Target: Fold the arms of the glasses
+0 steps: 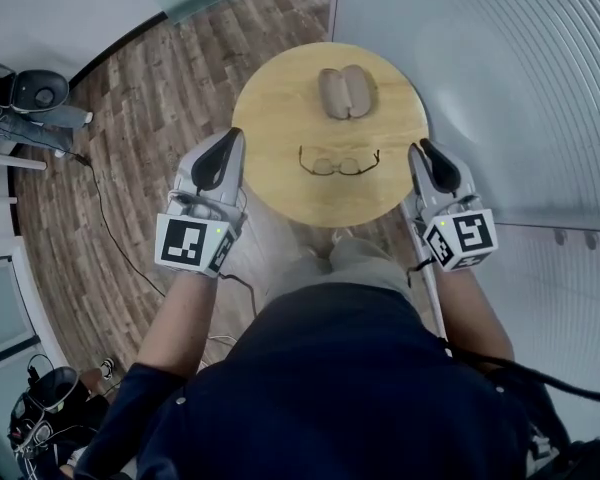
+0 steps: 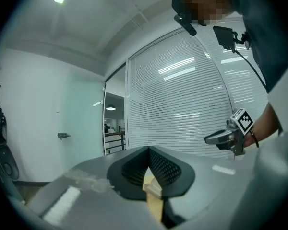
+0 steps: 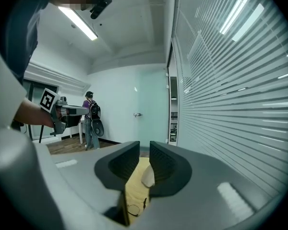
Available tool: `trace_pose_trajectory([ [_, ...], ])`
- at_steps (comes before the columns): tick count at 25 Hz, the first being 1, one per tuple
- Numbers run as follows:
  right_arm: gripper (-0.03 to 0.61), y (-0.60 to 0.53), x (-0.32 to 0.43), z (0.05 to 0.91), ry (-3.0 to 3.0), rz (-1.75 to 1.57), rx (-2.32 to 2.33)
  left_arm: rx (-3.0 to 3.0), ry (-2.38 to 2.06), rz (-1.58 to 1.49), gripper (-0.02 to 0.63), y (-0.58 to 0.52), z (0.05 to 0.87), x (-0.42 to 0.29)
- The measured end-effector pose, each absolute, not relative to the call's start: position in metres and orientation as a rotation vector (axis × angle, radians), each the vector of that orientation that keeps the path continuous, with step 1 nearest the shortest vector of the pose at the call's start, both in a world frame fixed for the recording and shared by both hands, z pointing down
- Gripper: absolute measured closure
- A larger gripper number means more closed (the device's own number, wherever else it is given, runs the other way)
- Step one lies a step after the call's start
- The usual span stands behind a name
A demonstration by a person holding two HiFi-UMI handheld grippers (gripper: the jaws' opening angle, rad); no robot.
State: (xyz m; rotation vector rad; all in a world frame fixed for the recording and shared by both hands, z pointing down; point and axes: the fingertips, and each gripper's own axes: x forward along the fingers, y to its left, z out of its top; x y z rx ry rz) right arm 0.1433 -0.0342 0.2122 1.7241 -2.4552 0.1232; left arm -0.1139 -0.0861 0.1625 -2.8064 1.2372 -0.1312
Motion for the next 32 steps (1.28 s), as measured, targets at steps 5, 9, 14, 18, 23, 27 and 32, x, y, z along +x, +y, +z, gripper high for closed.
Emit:
trace_pose_trajectory([
  [5, 0.498, -0.039, 0.142, 0.229, -2.471, 0.136, 1.653, -2.794, 1.256, -0.129, 0.612, -0.089, 0.169, -0.109],
  [9, 0.491, -0.042, 0.142, 0.247, -2.483, 0.195, 1.629, -2.798, 1.303, -0.145, 0.612, -0.094, 0.183, -0.108],
  [14, 0.483, -0.047, 0.146, 0.27, -2.476, 0.227, 1.632, -2.808, 1.291, -0.199, 0.612, -0.094, 0.201, -0.099],
  [18, 0.483, -0.051, 0.151, 0.297, -2.462, 0.272, 1.642, -2.816, 1.308, -0.222, 0.612, -0.102, 0.222, -0.099],
  [23, 0.482, -0.053, 0.151, 0.318, -2.457, 0.295, 1.636, -2.813, 1.342, -0.243, 0.612, -0.113, 0.241, -0.097],
  [27, 0.482, -0.056, 0.151, 0.33, -2.445, 0.311, 1.633, -2.821, 1.333, -0.251, 0.613, -0.116, 0.25, -0.093],
  [32, 0.479, -0.061, 0.151, 0.351, -2.425, 0.348, 1.63, -2.854, 1.297, -0.293, 0.612, -0.113, 0.27, -0.085],
])
